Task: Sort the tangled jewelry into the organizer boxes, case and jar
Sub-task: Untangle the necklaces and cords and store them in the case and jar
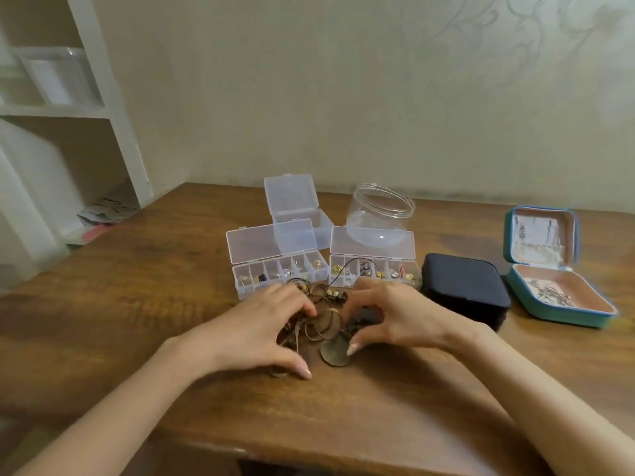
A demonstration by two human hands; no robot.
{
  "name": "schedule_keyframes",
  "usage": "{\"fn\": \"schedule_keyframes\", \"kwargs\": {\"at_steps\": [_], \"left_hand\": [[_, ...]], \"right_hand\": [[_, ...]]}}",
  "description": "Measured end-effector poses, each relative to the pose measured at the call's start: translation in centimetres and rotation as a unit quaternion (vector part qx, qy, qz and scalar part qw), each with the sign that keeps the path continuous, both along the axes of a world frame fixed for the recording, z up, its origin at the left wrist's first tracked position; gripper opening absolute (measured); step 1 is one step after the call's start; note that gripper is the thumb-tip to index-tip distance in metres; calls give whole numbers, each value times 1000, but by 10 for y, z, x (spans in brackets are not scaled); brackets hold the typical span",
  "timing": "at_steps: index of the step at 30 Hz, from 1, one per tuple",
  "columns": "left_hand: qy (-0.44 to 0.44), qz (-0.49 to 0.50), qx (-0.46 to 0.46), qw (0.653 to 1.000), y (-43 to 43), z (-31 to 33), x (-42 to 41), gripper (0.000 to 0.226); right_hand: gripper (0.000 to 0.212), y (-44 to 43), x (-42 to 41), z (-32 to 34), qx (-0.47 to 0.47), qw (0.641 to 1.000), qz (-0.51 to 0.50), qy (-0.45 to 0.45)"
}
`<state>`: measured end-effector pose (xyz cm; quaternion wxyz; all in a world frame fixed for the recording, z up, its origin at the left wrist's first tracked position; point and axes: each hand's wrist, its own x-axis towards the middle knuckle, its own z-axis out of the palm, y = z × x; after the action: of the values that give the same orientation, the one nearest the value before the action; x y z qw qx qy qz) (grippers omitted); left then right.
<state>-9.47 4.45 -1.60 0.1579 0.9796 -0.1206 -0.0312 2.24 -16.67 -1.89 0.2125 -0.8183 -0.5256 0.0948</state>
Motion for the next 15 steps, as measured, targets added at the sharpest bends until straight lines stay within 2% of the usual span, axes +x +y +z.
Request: {"fn": "schedule_keyframes", "kwargs": {"at_steps": [2, 5, 7, 9, 11, 13, 15], "left_hand": [[15, 15, -31, 999, -1, -10, -5, 60], [15, 18, -41, 999, -2, -10, -7, 52], [-21, 8, 0, 1000, -4, -6, 0, 52], [-97, 0, 6, 995, -12, 2, 14, 59], [-129, -5, -48, 990, -27, 14, 31, 68], [-56, 4, -157, 986, -50, 26, 46, 64], [22, -14, -267, 963, -68, 29, 62, 42]], "right_hand": [[15, -1, -2, -6, 22, 1000, -2, 5], [9, -10, 0, -1, 108, 988, -7, 112], [9, -17, 0, 8, 201, 957, -19, 210], [12, -22, -1, 15, 290, 917, -27, 273], [10, -24, -2, 20, 359, 889, -52, 280], [9, -25, -2, 23, 415, 865, -92, 266], [7, -25, 0, 22, 444, 856, -126, 235]]}}
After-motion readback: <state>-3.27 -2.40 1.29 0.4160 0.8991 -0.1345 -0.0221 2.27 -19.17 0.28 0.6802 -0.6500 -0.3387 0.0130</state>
